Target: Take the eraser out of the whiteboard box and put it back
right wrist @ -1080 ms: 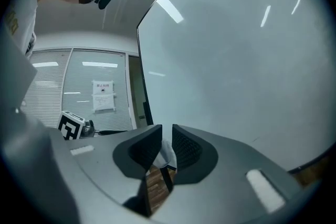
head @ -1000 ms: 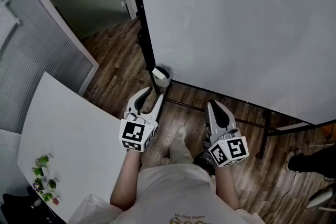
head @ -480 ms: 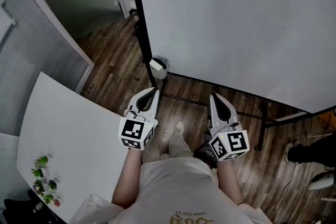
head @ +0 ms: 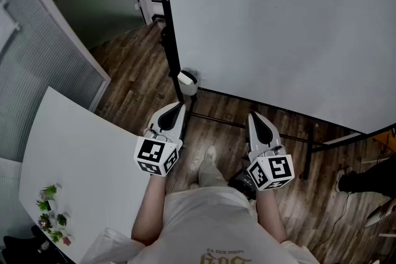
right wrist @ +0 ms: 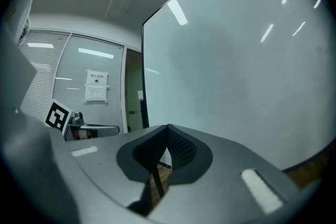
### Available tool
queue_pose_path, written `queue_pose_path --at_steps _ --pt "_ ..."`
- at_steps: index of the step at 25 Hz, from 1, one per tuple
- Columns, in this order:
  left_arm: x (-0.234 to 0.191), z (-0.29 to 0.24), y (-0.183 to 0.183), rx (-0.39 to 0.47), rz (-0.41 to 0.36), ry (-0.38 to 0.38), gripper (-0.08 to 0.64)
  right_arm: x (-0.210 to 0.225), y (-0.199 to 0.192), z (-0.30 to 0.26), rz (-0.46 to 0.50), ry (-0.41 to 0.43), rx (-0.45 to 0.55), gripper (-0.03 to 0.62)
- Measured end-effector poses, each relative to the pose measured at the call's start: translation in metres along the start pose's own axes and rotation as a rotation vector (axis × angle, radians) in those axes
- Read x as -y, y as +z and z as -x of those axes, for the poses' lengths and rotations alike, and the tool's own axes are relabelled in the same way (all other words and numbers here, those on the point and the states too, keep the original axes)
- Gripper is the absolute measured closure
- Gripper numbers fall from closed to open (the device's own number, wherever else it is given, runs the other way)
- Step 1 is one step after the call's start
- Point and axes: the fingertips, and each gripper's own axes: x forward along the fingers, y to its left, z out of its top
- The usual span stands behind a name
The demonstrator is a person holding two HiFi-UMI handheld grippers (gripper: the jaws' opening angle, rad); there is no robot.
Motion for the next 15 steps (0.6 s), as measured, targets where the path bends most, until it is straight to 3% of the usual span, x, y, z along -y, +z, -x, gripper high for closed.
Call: queue_pose_path --at_steps 8,15 --pt "-0.0059 0.0036 -0.0017 -0.014 -0.06 0.028 0.557 -0.0061 -0.0006 0.0001 -0.005 0.0 -0.006 0.581" --pt "-0.0064 0.0023 -0.0003 -0.006 -0.057 0.002 0.557 -0.0068 0.0002 -0.0015 -0.008 -0.008 -0.006 0.58"
